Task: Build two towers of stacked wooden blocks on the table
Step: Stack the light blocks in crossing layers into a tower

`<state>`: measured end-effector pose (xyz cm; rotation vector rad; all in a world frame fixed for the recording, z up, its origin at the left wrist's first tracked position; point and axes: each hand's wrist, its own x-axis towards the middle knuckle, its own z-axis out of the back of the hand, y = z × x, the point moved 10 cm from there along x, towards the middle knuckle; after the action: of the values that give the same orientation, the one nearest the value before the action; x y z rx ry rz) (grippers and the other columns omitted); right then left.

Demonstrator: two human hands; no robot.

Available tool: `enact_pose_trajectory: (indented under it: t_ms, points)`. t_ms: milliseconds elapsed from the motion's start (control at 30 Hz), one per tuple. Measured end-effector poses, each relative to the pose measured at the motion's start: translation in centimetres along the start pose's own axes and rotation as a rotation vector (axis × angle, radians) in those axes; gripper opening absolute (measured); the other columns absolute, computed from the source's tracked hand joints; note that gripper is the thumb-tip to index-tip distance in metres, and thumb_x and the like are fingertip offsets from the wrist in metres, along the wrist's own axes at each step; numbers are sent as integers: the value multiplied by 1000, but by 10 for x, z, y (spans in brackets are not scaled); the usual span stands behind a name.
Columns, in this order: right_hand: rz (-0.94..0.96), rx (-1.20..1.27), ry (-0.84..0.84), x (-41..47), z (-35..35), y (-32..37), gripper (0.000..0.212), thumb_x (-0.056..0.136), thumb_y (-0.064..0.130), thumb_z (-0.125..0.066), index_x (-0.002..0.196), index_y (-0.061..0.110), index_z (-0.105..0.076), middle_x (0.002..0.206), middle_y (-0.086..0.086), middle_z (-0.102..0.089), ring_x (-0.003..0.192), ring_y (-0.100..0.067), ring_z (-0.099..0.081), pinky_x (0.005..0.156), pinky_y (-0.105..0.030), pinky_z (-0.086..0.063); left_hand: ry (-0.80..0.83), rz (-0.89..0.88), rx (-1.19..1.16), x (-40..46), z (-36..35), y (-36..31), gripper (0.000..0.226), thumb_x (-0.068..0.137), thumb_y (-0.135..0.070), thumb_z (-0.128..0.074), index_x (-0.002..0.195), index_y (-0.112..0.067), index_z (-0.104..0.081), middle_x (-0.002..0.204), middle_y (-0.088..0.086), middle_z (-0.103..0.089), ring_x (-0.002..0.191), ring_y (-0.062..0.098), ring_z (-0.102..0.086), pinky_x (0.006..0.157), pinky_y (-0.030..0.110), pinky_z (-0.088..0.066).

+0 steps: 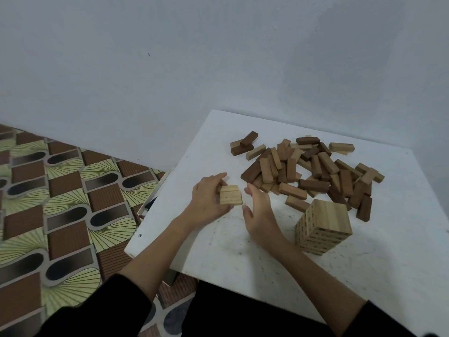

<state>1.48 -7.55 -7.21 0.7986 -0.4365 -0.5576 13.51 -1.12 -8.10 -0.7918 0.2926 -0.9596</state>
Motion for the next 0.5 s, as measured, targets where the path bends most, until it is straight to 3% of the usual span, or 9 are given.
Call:
enact_pose_trajectory:
  t_ms: [100,233,333,500]
  points:
    - [28,-97,28,-4,-7,-3,56,94,15,-49,145,7,-26,147,-6,-33,137,-16,-25,112,-24,-19,-7,-3,-49,-2,0,4,84,68,-31,-76,141,-23,-35,115,-16,-49,110,5,-40,104,31,-29]
    - [54,-200,62,-4,-14,-3,59,96,32,-41,145,8,-21,151,-6,-25,142,-17,-15,119,-40,-9,-52,-14,-99,-6,3,4,83,69,-25,-80,140,-23,-37,116,-15,-53,104,-8,-39,102,22,-31]
    - [102,-278,119,-5,-23,0,66,94,39,-32,149,9,-12,156,-4,-14,144,-11,-2,115,-27,15,-74,-15,-127,-8,5,3,79,71,-20,-79,140,-22,-39,116,-14,-56,104,-12,-39,100,20,-30]
    - [84,-322,132,-5,-26,-4,71,91,44,-24,150,11,-3,158,-1,-7,144,-5,6,110,-21,21,-72,5,-116,-8,5,2,80,72,-20,-79,140,-25,-37,114,-19,-53,107,-3,-38,101,21,-30]
